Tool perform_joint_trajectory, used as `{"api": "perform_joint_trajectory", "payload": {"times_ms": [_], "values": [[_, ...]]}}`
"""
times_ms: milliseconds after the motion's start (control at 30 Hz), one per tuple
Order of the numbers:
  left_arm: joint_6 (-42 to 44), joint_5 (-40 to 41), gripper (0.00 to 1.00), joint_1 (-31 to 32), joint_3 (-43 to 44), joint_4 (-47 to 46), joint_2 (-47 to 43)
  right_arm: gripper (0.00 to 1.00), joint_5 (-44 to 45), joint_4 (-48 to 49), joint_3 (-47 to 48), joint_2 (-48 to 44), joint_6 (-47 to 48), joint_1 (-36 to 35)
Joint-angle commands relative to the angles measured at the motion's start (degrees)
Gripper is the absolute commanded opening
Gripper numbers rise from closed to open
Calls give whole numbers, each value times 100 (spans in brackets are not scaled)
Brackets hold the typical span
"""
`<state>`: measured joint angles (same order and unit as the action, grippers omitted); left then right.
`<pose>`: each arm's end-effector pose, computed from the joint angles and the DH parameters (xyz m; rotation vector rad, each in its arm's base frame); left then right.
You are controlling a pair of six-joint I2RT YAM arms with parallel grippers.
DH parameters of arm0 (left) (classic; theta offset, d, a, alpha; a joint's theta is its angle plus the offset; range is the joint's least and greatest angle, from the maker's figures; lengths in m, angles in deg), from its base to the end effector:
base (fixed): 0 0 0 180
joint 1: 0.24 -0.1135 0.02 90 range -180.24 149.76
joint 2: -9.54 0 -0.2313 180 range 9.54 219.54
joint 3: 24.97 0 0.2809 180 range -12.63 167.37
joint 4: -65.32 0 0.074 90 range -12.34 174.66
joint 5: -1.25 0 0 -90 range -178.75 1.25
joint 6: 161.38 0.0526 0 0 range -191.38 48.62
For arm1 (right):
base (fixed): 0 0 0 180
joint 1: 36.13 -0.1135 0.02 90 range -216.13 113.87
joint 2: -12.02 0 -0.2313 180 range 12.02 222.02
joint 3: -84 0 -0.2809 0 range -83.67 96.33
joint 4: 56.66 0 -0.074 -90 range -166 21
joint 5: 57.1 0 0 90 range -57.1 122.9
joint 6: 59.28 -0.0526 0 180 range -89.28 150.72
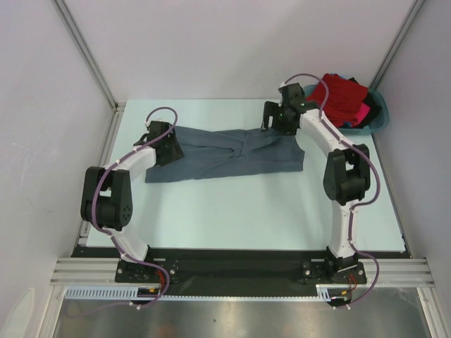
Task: Fold and stack the t-shirts
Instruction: Fold the tshirt
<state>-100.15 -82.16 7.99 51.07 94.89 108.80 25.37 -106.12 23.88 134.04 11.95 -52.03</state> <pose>0.3885 -0.0501 0.1305 -0.4910 2.4392 -0.1299 0.4806 0.1441 0.2003 0.0054 2.5086 0.4178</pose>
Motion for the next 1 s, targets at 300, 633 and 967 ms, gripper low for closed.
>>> {"api": "perform_joint_trajectory", "payload": {"times_ms": [300,633,967], "values": [[434,-615,72,-6,1345,-599,645,81,533,-77,-866,-811,-39,-168],[715,-843,73,-6,3305,-326,2325,79,630,653,-1561,-584,-198,-168],[645,-808,71,30,2964,280,2748,79,691,460,-893,410,-268,-185]]}}
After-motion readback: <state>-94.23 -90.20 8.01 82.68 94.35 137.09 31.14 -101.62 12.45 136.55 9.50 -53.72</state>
